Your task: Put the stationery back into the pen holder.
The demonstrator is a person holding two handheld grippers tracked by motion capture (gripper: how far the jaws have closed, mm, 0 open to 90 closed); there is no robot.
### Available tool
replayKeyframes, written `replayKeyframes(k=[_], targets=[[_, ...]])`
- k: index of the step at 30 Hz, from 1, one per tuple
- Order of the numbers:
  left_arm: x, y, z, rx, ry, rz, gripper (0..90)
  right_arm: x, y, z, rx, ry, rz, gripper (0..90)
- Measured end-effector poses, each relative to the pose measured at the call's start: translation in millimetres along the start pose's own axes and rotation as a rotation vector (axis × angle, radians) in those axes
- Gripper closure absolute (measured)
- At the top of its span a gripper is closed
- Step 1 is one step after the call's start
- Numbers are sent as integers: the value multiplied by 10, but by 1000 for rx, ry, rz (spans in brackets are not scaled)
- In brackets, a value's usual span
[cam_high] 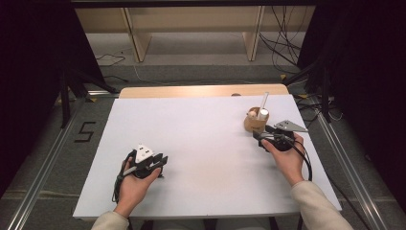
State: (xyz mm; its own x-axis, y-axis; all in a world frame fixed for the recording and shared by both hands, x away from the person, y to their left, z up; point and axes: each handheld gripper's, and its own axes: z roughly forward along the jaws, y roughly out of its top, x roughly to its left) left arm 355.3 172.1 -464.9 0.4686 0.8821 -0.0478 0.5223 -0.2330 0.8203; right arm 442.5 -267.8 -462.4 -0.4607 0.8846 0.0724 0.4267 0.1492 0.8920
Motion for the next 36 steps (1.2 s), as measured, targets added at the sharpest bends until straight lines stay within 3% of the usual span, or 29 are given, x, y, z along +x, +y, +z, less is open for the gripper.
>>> replayKeyframes(k=[6,11,16,26,36], targets=[[-6,-50,-15,46,21,-28,893,56,-69,-49,5,26,10,354],[-51,-104,8,94,12,-42,896,103,-101,-51,23,39,-3,352],[-137,-141,77,143,11,-18,897,128,-117,-42,35,52,-9,352],[-175,-166,137,212,5,8,898,164,-118,-33,38,68,-17,353],[-172,-185,152,235,-5,3,898,169,-121,-28,39,74,-17,361]])
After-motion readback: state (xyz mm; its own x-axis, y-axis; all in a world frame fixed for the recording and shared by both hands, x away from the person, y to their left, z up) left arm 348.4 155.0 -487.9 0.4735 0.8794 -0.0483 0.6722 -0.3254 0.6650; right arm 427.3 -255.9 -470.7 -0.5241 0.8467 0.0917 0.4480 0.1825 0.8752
